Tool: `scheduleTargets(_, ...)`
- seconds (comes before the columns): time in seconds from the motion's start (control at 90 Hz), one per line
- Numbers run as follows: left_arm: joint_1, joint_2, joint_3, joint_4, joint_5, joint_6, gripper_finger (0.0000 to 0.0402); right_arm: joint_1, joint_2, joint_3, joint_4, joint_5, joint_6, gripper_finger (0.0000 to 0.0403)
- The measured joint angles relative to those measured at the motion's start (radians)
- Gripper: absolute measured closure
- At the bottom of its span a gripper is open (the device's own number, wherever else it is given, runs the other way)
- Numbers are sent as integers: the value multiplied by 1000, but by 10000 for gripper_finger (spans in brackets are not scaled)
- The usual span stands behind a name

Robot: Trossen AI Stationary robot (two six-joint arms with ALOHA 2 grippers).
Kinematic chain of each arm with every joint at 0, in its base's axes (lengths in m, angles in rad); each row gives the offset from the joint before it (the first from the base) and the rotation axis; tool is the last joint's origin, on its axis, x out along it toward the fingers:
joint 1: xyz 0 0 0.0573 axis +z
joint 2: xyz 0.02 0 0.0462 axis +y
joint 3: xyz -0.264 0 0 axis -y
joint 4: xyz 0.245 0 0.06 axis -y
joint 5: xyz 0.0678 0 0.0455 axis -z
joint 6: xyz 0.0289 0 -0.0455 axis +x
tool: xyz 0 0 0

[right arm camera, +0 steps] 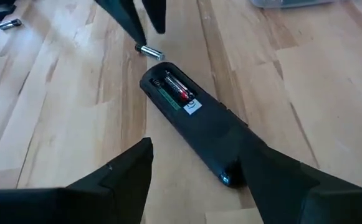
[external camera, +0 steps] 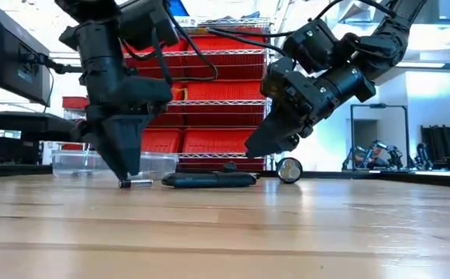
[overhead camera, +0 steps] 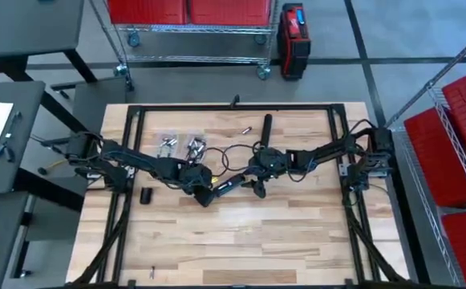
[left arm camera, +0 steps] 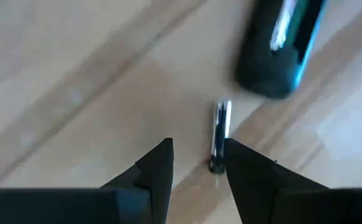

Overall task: Insert battery
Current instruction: Insert the silver battery into the remote control battery compartment

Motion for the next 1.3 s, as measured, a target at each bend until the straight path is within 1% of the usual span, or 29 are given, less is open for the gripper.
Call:
scheduleTargets(0.222, -22, 0, 3, 22, -2, 88, 280, 0, 0, 0, -1, 0, 24, 175)
scheduleTargets(0.3, -36, 26, 5, 70, -4, 167, 280, 0, 0, 0, 0, 0, 26, 175)
scheduleTargets(0.344, -44, 42, 5, 71, -4, 212, 280, 0, 0, 0, 0, 1, 26, 175)
scheduleTargets(0.489, -53, 106, 12, 97, -11, 213, 280, 0, 0, 0, -18, 1, 25, 175)
scheduleTargets(0.578, -53, 119, 14, 61, -29, 222, 280, 0, 0, 0, -43, 2, 26, 175)
scheduleTargets(0.633, -54, 119, 12, 47, -47, 265, 281, 0, 0, 0, -57, 3, 25, 175)
scheduleTargets(0.7, -55, 119, 12, 43, -66, 384, 281, 0, 0, 0, -71, 3, 25, 175)
scheduleTargets(0.778, -55, 116, 11, 48, -75, 573, 281, 0, 0, 0, -79, 3, 25, 175)
scheduleTargets(1.089, -54, 117, 9, 125, -84, 1454, 281, 0, 0, 0, -97, 3, 25, 175)
scheduleTargets(1.122, -53, 118, 9, 127, -83, 1531, 281, 0, 0, 0, -98, 3, 25, 175)
scheduleTargets(1.178, -49, 118, 9, 131, -79, 1621, 281, 4, 0, 0, -98, 3, 25, 175)
scheduleTargets(1.3, -44, 118, 9, 135, -50, 1738, 281, 16, 0, 0, -98, 3, 25, 175)
